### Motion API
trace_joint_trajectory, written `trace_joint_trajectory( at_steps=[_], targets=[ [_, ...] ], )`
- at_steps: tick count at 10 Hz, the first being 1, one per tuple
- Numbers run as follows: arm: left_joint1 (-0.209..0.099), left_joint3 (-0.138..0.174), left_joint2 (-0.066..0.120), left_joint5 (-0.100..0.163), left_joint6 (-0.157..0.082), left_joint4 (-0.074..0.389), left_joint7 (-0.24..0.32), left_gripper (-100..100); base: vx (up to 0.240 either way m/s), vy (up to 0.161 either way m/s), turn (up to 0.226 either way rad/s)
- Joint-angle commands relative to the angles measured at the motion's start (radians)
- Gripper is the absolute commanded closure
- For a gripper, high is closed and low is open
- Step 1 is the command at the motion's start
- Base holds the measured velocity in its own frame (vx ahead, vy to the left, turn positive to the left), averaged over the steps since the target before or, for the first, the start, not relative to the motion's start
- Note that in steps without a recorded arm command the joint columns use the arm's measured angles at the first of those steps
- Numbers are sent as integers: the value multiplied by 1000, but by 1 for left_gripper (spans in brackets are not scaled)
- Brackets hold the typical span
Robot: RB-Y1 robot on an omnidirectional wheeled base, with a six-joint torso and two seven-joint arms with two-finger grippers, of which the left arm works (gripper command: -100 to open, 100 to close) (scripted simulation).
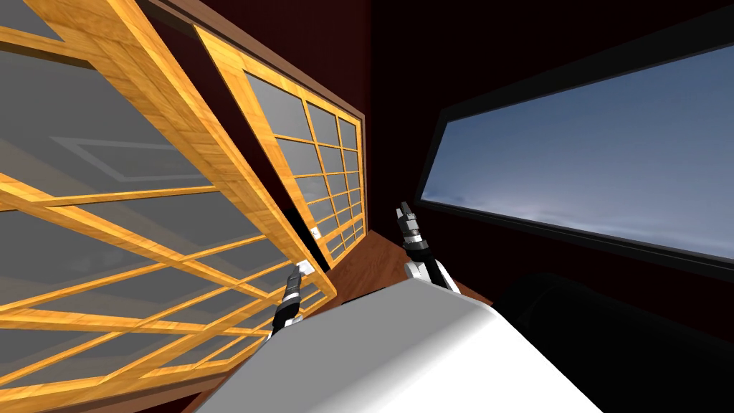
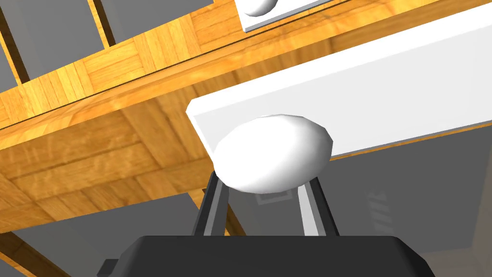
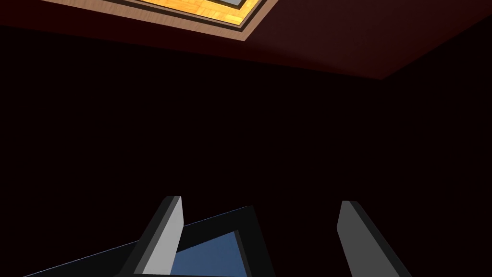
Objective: Pull the door open
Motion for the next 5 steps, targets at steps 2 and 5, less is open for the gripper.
trace_joint_trajectory(
  at_steps=[2,5],
  targets=[
    [-3,-19,-12,18,-1,2,68,100,-34,13,-36],
    [-8,-32,-9,49,-1,9,137,100,-45,13,-71]
  ],
)
